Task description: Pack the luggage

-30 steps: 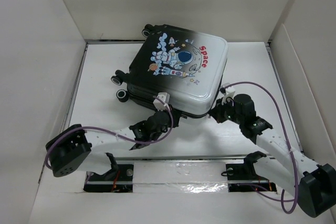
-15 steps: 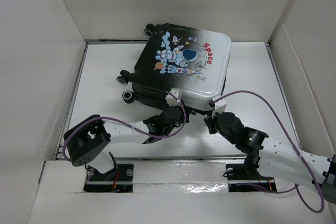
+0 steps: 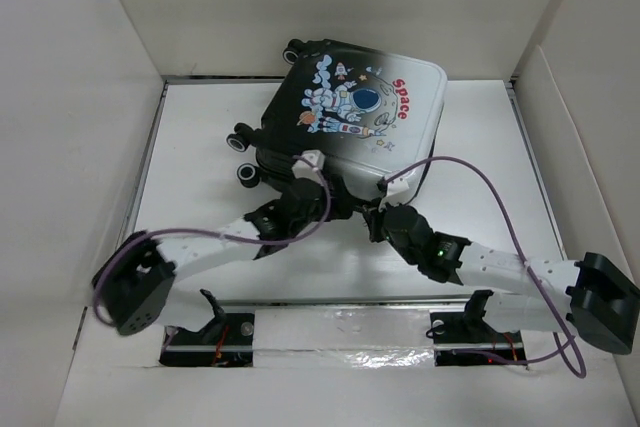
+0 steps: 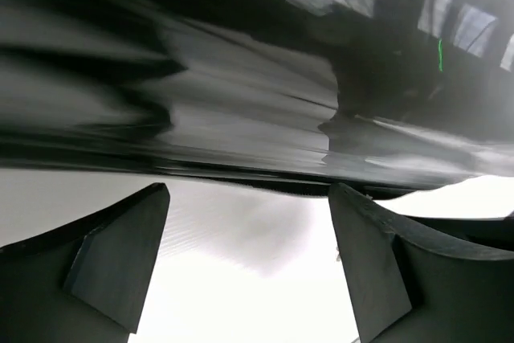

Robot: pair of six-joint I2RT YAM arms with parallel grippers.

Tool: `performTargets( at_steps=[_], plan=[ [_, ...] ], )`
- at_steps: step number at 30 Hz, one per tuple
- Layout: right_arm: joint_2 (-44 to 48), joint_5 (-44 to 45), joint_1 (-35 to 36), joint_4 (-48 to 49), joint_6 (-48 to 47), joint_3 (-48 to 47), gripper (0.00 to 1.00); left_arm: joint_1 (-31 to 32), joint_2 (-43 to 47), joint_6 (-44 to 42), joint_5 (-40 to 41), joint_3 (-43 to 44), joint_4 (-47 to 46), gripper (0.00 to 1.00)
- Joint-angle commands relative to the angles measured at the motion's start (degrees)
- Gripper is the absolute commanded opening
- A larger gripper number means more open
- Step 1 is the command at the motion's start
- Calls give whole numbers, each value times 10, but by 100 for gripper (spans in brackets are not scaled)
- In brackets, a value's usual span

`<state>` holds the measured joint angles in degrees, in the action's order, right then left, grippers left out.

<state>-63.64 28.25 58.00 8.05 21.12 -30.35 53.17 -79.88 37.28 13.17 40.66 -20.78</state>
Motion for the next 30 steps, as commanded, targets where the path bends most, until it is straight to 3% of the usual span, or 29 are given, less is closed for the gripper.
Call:
performTargets(
  at_steps=[1,3,4,7,8,11,15,22,30],
  plan=[
    [4,-117,-12,187,34,-9,0,-71,183,25,-17,-35,90,79],
    [6,-130,-27,185,33,-3,0,-107,259,32,-21,-55,150,74],
    [8,-134,-27,186,34,3,0,-158,326,37,-24,-67,163,73],
    [17,-150,-40,187,31,12,0,-257,393,38,-56,-55,194,71],
    [20,-152,-40,183,30,13,0,-321,394,33,-72,-46,195,71],
    [40,-159,-51,175,26,20,0,-419,360,44,-166,-18,169,71],
    [54,-168,-51,159,13,19,0,-494,281,74,-227,7,113,70],
    [62,-184,-56,147,1,15,0,-518,124,95,-272,77,82,73],
    [55,-214,-56,152,-1,19,0,-518,72,123,-271,108,29,74]
  ],
)
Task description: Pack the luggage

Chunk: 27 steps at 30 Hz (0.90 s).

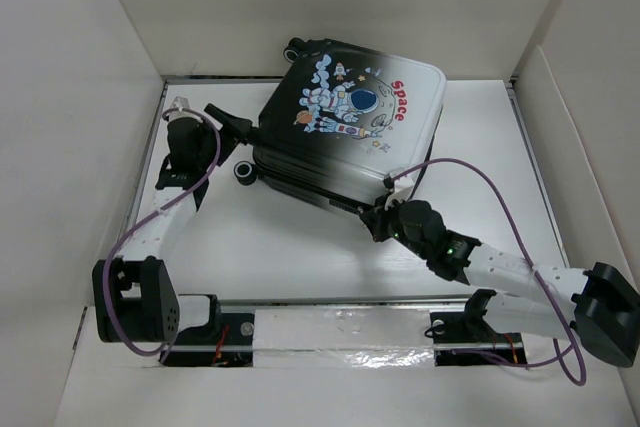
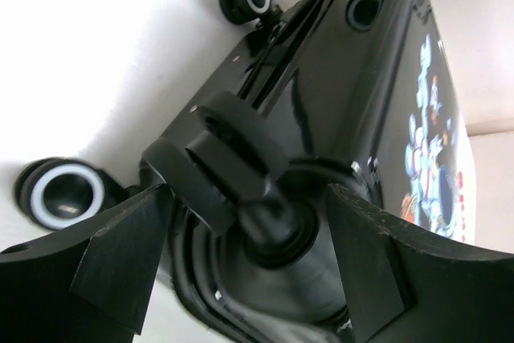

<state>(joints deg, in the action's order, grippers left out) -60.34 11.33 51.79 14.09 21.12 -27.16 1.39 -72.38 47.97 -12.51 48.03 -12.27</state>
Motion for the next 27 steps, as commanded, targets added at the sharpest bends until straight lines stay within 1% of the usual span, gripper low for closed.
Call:
performTargets(
  at_steps=[1,5,10,13,16,17,19,20,23,25,26,27],
  plan=[
    [21,-45,6,93,-1,-13,0,0,-18,18,-13,47,-54,74],
    [19,-46,6,95,1,-10,0,0,-52,25,-17,66,-47,75],
    [21,-44,6,92,0,-11,0,0,-73,55,-13,56,-85,74],
    [22,-44,6,91,-2,-11,0,0,-87,71,-9,61,-104,71],
    [21,-41,6,89,-1,-10,0,5,-101,84,-6,53,-142,60],
    [21,-39,6,89,0,-9,0,5,-103,91,-6,47,-156,41],
    [22,-34,6,87,-1,-11,0,5,-102,93,-11,30,-208,19],
    [22,-33,6,80,-3,-13,0,12,-99,81,-13,12,-245,1],
    [22,-34,6,72,-11,-21,0,27,-79,55,-12,-30,-284,0],
    [11,-39,-6,67,-23,-36,0,60,-59,25,9,-55,-296,0],
    [5,-42,-6,62,-28,-45,0,76,-33,13,23,-83,-296,0],
    [-2,-48,-12,60,-35,-65,0,95,-18,1,59,-98,-290,0]
  ],
)
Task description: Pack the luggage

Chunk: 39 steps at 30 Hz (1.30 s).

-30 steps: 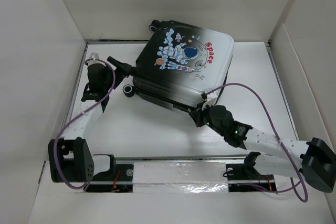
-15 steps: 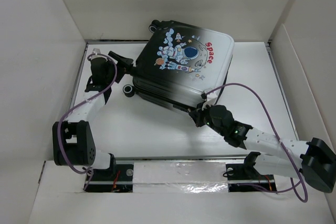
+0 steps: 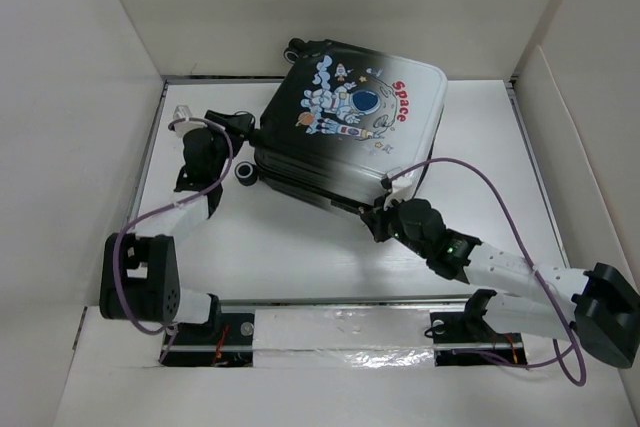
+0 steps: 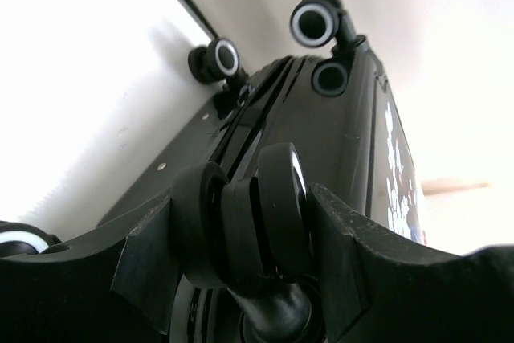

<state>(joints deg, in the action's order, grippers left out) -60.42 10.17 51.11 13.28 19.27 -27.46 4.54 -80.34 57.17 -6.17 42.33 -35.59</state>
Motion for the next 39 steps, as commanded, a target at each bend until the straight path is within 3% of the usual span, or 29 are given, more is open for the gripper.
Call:
performTargets(
  at_steps=[1,4,6,14,20,24,28,32,35,39],
  plan=[
    [-11,-40,-12,65,-31,-76,0,110,75,-108,17,-59,-57,0],
    [-58,-57,-18,41,-66,-149,0,190,133,-131,100,-126,-49,0],
    [-100,-83,-18,18,-82,-191,0,199,179,-133,121,-172,-37,0],
    [-266,-127,79,24,-92,-353,0,211,387,-118,69,-285,53,0],
    [-359,-153,187,93,-68,-392,0,217,457,-99,33,-350,95,0],
    [-301,-105,182,107,-56,-321,0,243,411,-94,27,-352,27,0],
    [-171,-105,117,105,-43,-201,0,362,325,-108,134,-297,-12,0],
    [-34,-104,64,34,-40,-108,0,465,172,-121,178,-202,-69,0],
    [65,-87,52,-29,-37,-76,0,495,73,-119,169,-127,-116,0],
    [147,-54,46,-71,-20,-38,0,533,-27,-143,160,-18,-107,0]
  ],
)
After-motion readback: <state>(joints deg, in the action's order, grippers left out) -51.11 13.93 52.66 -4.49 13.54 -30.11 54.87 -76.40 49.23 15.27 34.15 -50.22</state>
